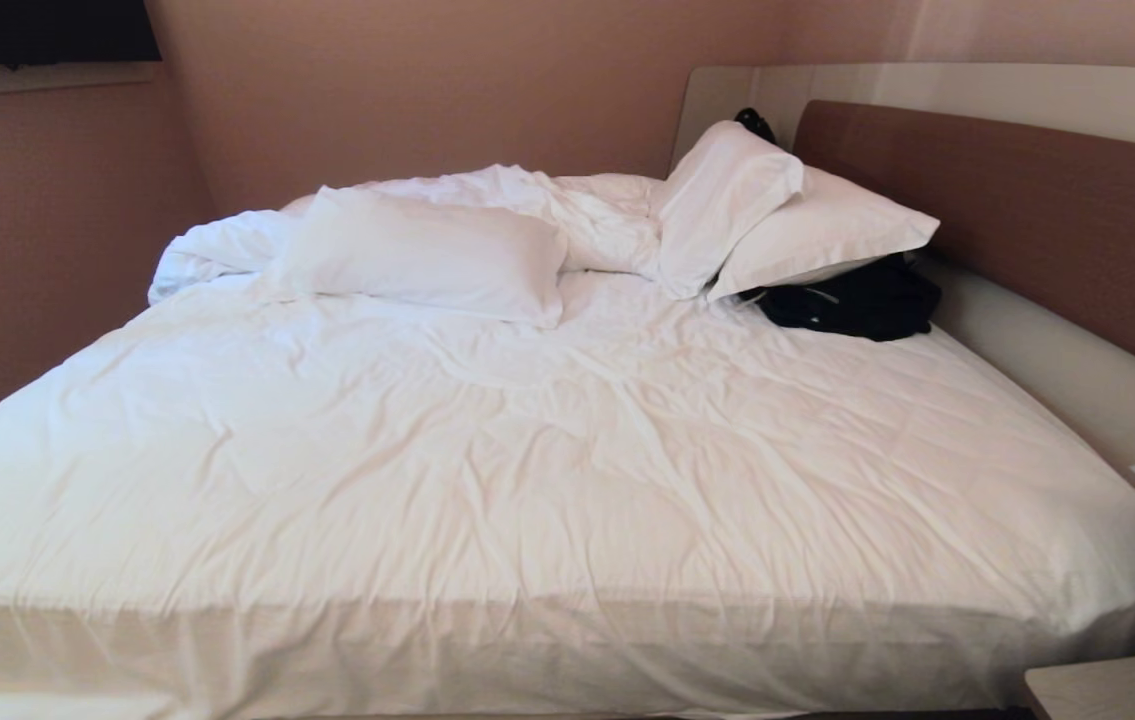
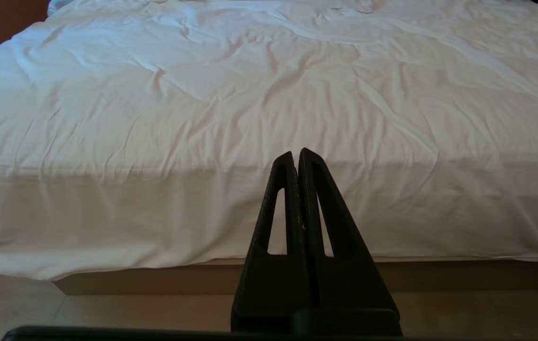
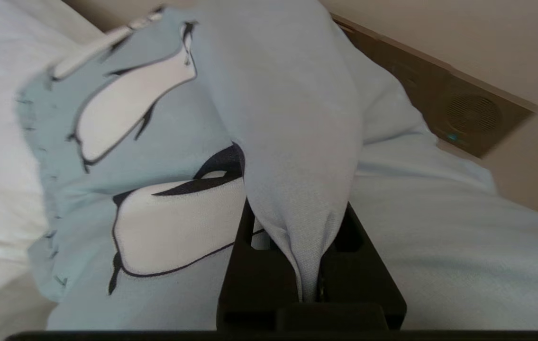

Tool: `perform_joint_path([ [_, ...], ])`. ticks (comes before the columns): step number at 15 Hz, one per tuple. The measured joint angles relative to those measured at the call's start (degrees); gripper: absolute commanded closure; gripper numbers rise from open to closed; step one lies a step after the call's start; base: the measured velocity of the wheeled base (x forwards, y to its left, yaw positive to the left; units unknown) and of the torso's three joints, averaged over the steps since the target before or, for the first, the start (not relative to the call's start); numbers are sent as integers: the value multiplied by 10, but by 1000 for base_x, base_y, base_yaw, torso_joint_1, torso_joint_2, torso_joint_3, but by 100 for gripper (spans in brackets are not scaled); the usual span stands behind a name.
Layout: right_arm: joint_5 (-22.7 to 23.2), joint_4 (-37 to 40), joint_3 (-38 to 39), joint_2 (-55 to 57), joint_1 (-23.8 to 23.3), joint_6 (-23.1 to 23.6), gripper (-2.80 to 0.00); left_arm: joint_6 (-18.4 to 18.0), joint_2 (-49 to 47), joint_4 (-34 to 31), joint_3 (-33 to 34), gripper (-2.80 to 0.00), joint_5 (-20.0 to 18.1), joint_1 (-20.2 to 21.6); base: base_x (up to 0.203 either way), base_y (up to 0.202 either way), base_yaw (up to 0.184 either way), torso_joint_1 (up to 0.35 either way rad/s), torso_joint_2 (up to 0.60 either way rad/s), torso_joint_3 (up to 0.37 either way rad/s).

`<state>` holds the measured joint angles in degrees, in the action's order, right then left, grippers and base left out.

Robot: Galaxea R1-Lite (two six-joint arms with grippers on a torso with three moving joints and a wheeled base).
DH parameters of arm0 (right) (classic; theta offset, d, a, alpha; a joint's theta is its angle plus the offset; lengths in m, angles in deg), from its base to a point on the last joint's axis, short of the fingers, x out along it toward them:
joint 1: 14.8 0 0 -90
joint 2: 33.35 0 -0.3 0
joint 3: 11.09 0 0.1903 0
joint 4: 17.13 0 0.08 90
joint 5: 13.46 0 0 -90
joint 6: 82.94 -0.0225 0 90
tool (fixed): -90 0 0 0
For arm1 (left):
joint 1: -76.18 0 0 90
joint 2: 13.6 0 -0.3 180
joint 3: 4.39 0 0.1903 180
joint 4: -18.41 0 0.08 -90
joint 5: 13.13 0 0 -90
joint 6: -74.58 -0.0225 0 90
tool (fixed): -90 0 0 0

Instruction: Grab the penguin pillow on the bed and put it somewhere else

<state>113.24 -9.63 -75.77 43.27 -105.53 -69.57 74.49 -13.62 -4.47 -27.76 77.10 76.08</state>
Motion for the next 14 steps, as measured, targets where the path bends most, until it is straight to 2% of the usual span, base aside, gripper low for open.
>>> perform_joint_path([
  [5,93,-1,-5,85,-103,78,0,0,0,0,0,0,0,0,0,0,0,0,0,0],
  [10,181,0,-16,180,-205,182,0,0,0,0,0,0,0,0,0,0,0,0,0,0],
  [14,251,-1,-26,212,-268,259,0,0,0,0,0,0,0,0,0,0,0,0,0,0],
])
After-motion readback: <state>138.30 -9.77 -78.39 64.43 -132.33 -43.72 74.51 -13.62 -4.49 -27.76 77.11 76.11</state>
